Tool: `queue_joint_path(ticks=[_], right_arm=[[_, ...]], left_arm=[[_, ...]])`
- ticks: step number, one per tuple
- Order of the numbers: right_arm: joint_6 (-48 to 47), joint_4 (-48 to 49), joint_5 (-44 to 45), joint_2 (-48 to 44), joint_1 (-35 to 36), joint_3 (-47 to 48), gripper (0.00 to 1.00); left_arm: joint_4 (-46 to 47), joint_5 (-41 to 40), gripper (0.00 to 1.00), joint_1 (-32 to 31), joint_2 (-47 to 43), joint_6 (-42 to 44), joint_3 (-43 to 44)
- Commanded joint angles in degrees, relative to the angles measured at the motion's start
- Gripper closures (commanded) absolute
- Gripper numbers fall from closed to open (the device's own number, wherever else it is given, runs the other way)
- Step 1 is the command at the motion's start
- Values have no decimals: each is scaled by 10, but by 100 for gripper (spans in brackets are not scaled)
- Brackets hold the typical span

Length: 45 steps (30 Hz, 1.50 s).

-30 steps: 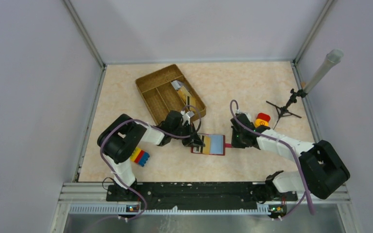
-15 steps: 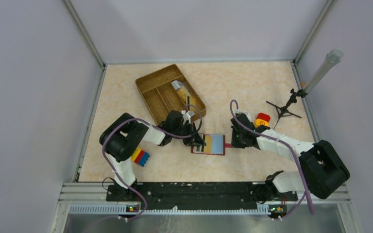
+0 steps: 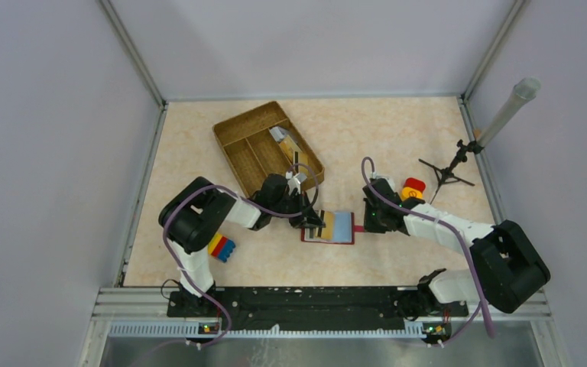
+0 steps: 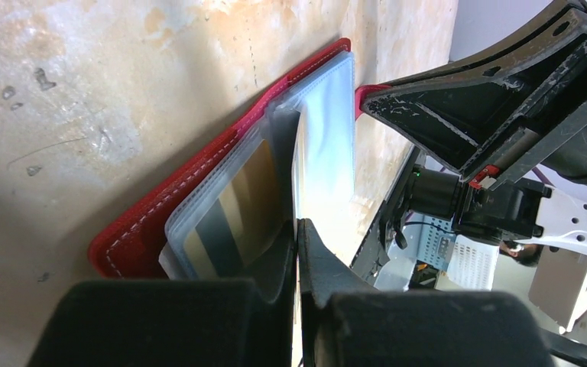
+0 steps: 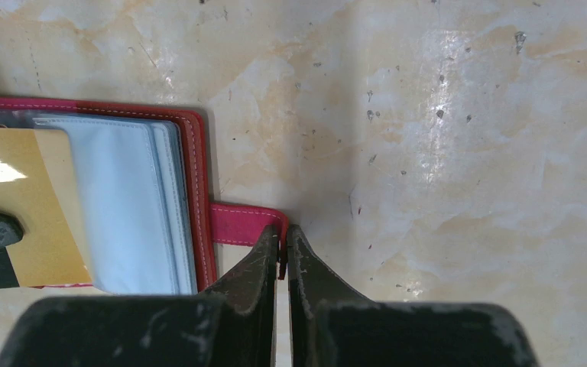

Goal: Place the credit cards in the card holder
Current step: Insert the credit card into the card holder.

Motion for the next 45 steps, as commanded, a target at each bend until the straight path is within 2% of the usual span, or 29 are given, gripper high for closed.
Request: queue_joint_path(ticks=[1,12,17,26,32,45], right_arm=[[-5,4,-6,17,-2,4,100],[-9,1,-7,21,-2,8,100],[-8,-1,-7,18,-2,7,100],[-8,-2,-3,11,-2,6,100],[-9,-4,-1,6,-2,3,100],[-13,-6,6,-4,-2,-1,100]], left_arm=[[35,-20,100,-2,10,1,-1],[55,-22,100,-4,21,-15,-11],[22,-41,100,-9,15,-10,-6],[-71,-90,85,-24,-12,17,9],[-142,-121,79,-40,-24,40,36],[-351,-232,54,-86,-38,92,128]])
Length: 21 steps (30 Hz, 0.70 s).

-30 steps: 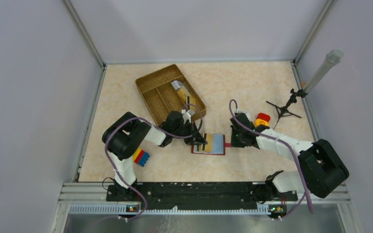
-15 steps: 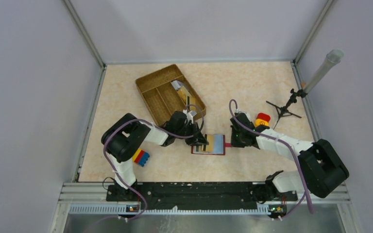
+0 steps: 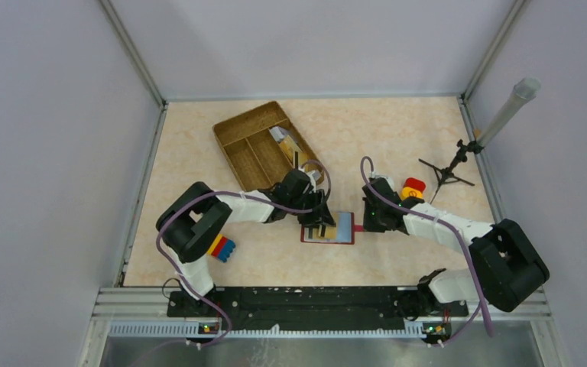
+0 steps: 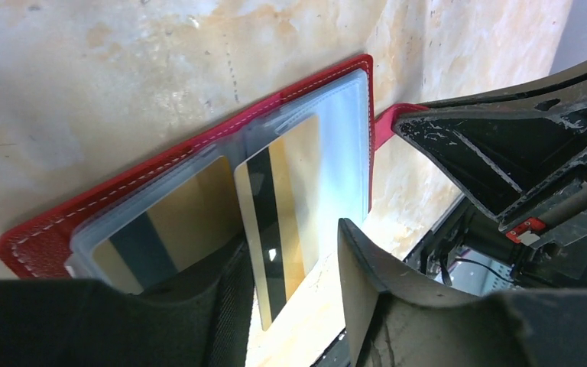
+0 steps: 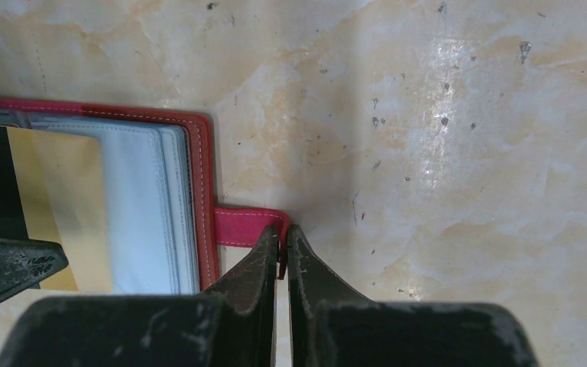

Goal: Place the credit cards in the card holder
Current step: Insert the credit card into the card holder.

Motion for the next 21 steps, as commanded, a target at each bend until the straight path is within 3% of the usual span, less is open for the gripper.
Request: queue_joint_path(ticks=[1,14,21], right_arm=[[-6,-11,7,-9,-2,-4,100],[-8,-11,17,-14,-2,-6,100],[-6,-21,29,-26,-2,-7,100]], left_arm=[[-120,-84,52,-16,-5,41,26],[-211,-123,26,-64,29,46,103],[-229,-169,16,-69,-2,52,102]])
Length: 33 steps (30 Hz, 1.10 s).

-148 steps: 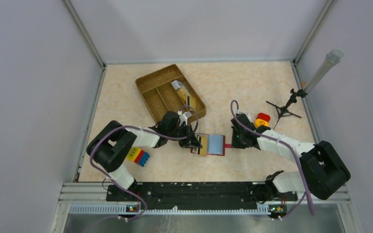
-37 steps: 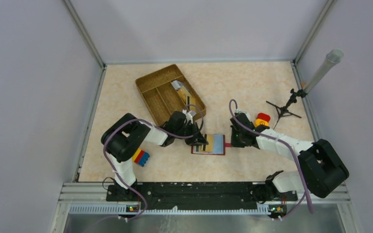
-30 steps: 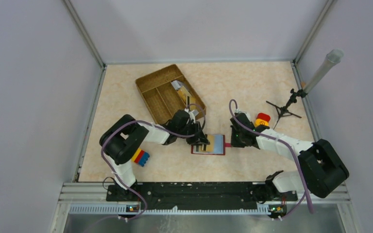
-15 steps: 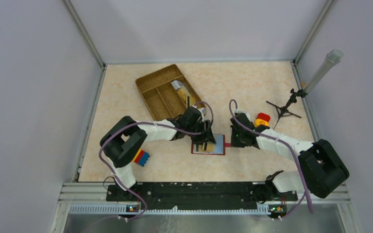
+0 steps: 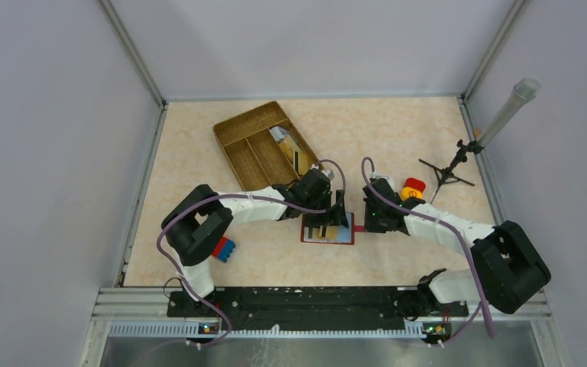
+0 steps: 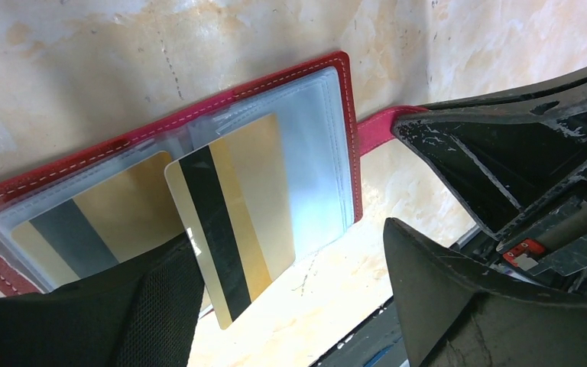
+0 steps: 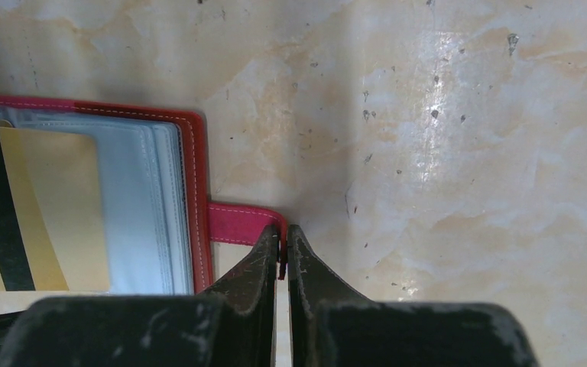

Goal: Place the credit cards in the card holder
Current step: Insert the credit card into the card holder.

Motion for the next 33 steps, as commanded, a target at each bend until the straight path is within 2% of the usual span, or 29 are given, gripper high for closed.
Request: queue_joint_path(ticks=[1,14,33], right_arm=[[-6,-15,24,-22,-2,-6,100],[-4,-22,30,-25,-3,-7,100],[-4,-18,25,-24,-2,-6,100]], left_arm=[[-64,-64,15,-4,-12,23,-10],[-58,-101,9,-6,-72,42,-21],[25,10,20,-6,-27,31,-37]])
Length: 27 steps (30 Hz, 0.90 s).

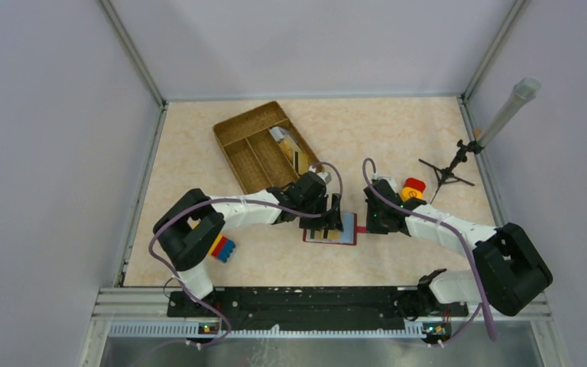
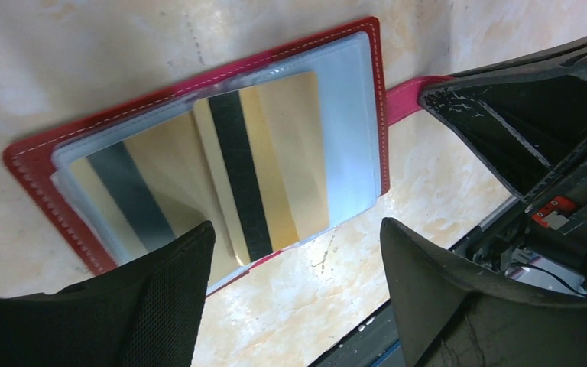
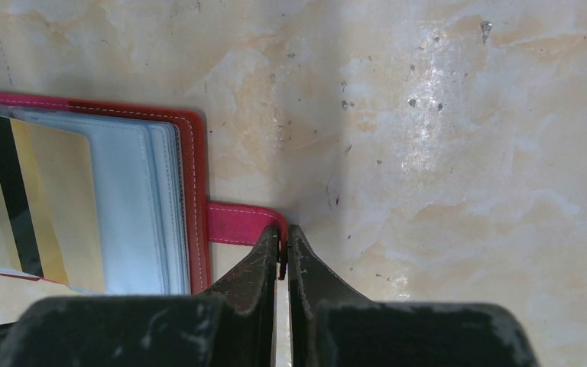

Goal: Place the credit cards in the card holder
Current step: Insert the credit card into the card holder.

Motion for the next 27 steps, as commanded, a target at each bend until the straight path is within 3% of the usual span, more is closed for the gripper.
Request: queue_joint_path(ticks=[1,27], right_arm=[[-4,0,11,-13,-3,-4,100],[-1,1,8,-15,-3,-10,100]], left_arm=[[40,38,21,2,24,2,-3],[105,86,21,-2,71,1,36]])
